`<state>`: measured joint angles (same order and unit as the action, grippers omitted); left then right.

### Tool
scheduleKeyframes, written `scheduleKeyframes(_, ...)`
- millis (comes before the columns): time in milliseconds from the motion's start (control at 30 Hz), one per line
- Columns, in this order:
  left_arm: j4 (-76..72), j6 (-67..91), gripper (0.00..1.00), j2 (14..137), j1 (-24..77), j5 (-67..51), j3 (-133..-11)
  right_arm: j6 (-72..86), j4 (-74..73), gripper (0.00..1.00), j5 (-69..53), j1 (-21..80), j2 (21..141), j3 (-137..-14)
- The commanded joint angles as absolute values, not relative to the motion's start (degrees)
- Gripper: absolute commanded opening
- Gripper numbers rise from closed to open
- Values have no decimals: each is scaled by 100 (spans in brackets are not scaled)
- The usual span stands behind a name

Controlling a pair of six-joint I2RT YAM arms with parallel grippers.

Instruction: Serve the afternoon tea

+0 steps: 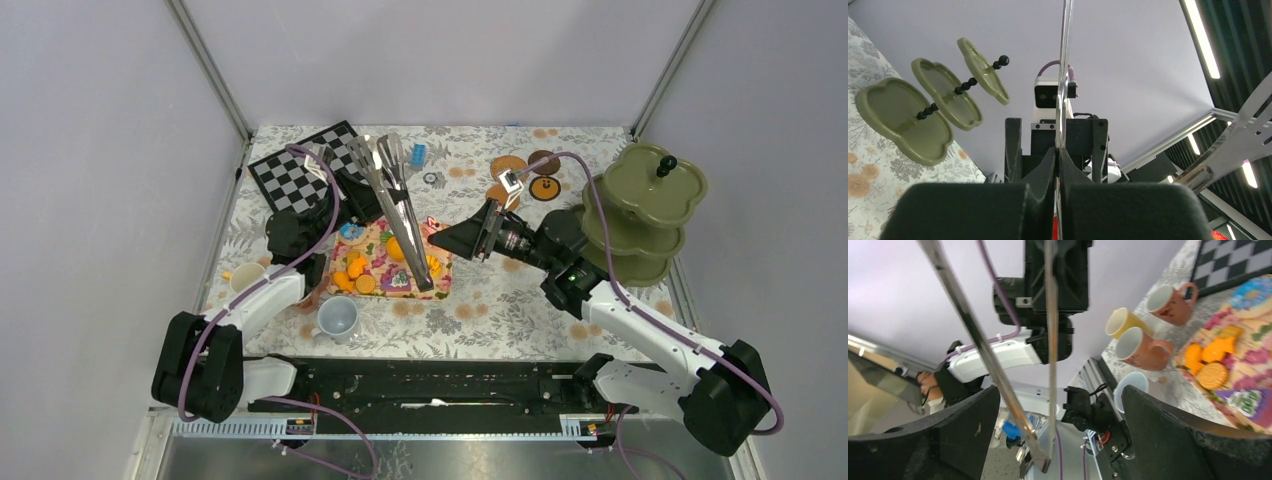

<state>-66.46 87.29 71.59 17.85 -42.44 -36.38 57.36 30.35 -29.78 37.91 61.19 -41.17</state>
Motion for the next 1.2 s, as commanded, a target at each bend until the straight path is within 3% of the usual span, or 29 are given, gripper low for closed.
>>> scheduleKeyframes(0,-7105,8809,0,6825,1767,-3803,-3558,5793,4371,98,-2928,4197,6222,-4164)
scheduleKeyframes(500,-5452,7932,0,6278,1857,-2926,-3516,5237,4982,98,-1723,4875,6931,-4508)
scheduleKeyframes(1167,-5673,7990,0,6398,2016,-2610,-3327,5617,5904,74,-1299,4880,7277,-4485)
